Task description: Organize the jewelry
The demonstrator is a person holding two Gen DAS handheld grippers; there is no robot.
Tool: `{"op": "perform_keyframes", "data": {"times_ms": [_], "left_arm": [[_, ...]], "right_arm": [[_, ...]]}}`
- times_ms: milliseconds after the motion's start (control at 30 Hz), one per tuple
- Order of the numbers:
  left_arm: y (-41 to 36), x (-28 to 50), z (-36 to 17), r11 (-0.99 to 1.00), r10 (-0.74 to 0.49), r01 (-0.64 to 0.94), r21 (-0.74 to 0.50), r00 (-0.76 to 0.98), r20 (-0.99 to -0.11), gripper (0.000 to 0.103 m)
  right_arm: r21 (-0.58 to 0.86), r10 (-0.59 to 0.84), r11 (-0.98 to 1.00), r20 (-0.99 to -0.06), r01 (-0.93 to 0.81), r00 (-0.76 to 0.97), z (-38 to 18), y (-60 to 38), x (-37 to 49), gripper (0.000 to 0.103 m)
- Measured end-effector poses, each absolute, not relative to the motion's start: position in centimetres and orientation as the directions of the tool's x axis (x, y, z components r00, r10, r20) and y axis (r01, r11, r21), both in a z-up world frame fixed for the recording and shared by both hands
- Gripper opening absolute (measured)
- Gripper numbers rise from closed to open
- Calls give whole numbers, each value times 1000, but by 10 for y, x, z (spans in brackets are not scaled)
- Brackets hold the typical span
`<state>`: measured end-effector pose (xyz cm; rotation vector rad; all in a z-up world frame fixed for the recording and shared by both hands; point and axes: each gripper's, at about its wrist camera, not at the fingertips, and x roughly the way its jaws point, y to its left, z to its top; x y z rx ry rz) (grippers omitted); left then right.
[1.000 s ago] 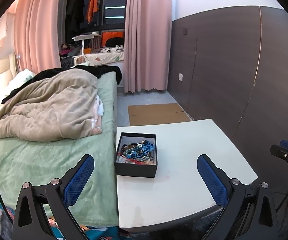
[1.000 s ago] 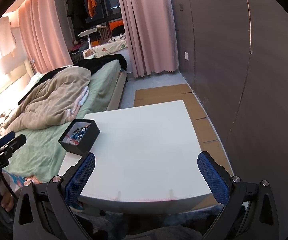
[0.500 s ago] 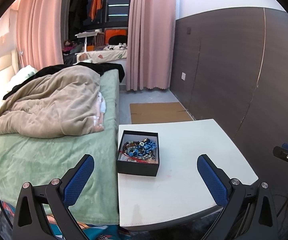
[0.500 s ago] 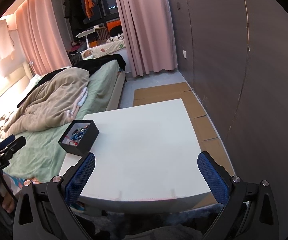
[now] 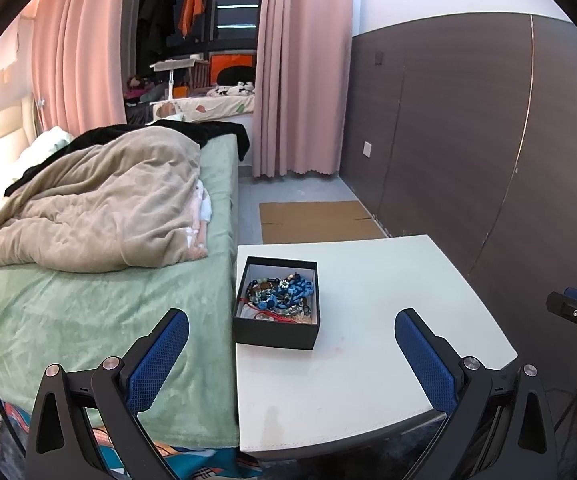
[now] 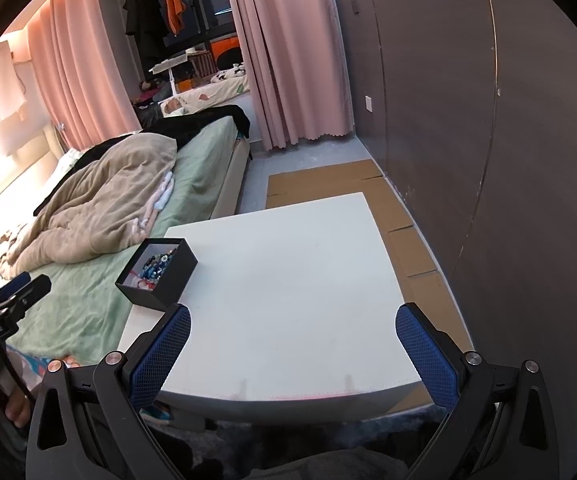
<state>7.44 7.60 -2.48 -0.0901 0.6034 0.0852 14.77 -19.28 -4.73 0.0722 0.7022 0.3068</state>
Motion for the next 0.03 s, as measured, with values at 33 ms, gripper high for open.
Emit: {"op": "perform_keyframes", "data": {"times_ms": [33], "left_arm": [[77,75,-25,992,53,-106,-61,820,-569,103]], "right_arm": [[167,300,953,-626,-252,720,-48,-192,148,103]]}}
